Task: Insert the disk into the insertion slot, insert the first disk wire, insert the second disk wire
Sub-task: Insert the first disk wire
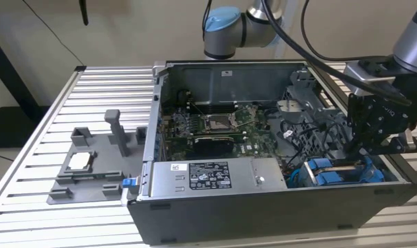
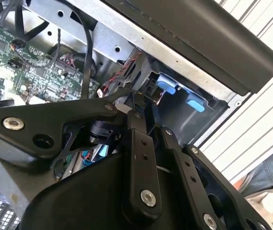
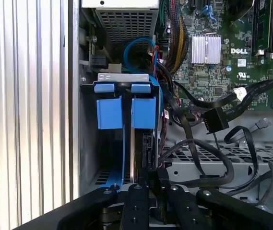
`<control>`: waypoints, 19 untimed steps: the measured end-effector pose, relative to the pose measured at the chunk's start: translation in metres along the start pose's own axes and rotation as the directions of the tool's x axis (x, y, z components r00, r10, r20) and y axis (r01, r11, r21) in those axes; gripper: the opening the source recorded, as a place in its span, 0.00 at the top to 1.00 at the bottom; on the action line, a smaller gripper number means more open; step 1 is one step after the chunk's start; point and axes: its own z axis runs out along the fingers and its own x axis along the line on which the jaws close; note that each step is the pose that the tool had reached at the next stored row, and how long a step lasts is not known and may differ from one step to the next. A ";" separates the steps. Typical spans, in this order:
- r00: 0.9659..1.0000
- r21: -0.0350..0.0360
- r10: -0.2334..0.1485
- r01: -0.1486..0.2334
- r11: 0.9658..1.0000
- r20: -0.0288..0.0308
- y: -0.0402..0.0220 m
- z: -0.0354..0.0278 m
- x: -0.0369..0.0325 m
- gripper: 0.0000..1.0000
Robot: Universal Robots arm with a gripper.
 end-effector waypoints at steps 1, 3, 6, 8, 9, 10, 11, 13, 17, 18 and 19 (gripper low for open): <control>1.000 0.000 0.001 -0.001 1.000 0.001 -0.0001 0.0002 0.0000 0.81; 1.000 0.000 0.003 -0.003 1.000 0.003 -0.0004 0.0005 0.0001 0.81; 1.000 0.000 0.008 -0.008 1.000 0.008 -0.0007 0.0007 0.0000 0.81; 1.000 0.000 0.012 -0.012 1.000 0.010 -0.0008 0.0014 0.0000 0.81; 1.000 0.000 0.014 -0.014 1.000 0.010 -0.0008 0.0021 0.0000 0.81; 1.000 0.000 0.015 -0.015 1.000 0.011 -0.0008 0.0027 0.0001 0.81; 1.000 0.000 0.018 -0.018 1.000 0.011 -0.0009 0.0035 0.0001 0.81; 1.000 -0.001 0.023 -0.023 1.000 0.011 -0.0009 0.0055 0.0004 0.81; 0.999 -0.002 0.030 -0.030 1.000 0.011 -0.0010 0.0098 0.0009 0.81; 0.999 -0.002 0.030 -0.030 1.000 0.012 -0.0010 0.0102 0.0010 0.81; 0.999 -0.002 0.030 -0.030 1.000 0.011 -0.0010 0.0102 0.0010 0.81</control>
